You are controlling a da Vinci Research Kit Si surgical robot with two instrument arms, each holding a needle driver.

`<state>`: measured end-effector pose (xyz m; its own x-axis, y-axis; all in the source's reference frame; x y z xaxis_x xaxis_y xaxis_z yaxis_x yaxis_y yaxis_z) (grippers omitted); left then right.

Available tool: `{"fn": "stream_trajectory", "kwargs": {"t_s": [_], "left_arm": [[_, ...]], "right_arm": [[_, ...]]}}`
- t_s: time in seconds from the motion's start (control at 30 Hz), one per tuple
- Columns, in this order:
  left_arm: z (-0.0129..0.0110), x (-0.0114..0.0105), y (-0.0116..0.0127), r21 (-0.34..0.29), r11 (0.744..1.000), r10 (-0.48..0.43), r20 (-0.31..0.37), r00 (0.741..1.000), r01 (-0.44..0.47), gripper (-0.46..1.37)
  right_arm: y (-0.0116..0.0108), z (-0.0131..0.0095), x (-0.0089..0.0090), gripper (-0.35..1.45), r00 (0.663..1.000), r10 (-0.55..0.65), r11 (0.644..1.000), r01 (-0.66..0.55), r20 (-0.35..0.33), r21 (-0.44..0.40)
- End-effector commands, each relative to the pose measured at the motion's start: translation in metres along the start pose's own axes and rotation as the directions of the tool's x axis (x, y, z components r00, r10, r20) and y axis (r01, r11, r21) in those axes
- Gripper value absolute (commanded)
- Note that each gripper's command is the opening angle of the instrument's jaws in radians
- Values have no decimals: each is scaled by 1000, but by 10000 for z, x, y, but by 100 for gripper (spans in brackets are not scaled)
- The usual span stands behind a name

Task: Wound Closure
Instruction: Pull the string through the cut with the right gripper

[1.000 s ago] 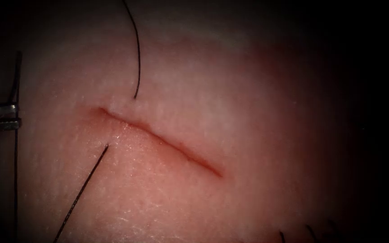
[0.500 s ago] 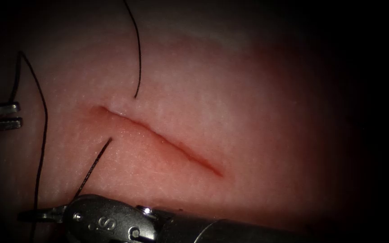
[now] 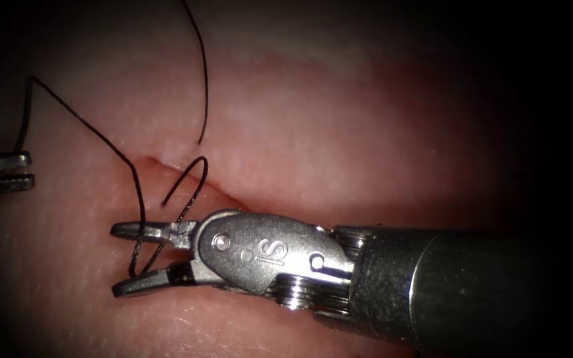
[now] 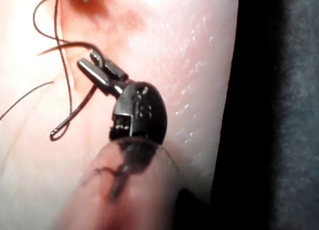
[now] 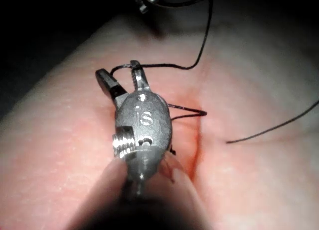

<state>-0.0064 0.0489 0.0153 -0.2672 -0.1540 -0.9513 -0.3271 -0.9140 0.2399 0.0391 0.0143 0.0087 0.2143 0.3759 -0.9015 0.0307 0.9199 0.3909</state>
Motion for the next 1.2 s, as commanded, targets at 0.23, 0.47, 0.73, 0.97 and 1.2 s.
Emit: {"fn": "stream_trajectory", "kwargs": {"t_s": [0.23,0.47,0.73,0.97,1.2], "left_arm": [[-8,-3,-4,-11,1000,1,2,1000,-1,-35],[-69,-12,-35,22,1000,12,44,999,-13,-35],[-129,-20,-66,82,996,19,72,997,-25,-35],[-121,-18,-63,93,995,31,78,996,-38,-35],[-100,-17,-51,74,997,30,68,997,-35,-35]], "right_arm": [[-14,-12,14,15,999,-4,999,5,-35,36],[-15,-27,6,43,999,-9,999,11,-36,47],[-2,-38,-4,90,1000,-7,1000,7,-19,-11],[28,-29,-27,86,1000,-4,997,3,-9,-80],[51,-6,-63,83,1000,-5,989,6,7,-145]]}}
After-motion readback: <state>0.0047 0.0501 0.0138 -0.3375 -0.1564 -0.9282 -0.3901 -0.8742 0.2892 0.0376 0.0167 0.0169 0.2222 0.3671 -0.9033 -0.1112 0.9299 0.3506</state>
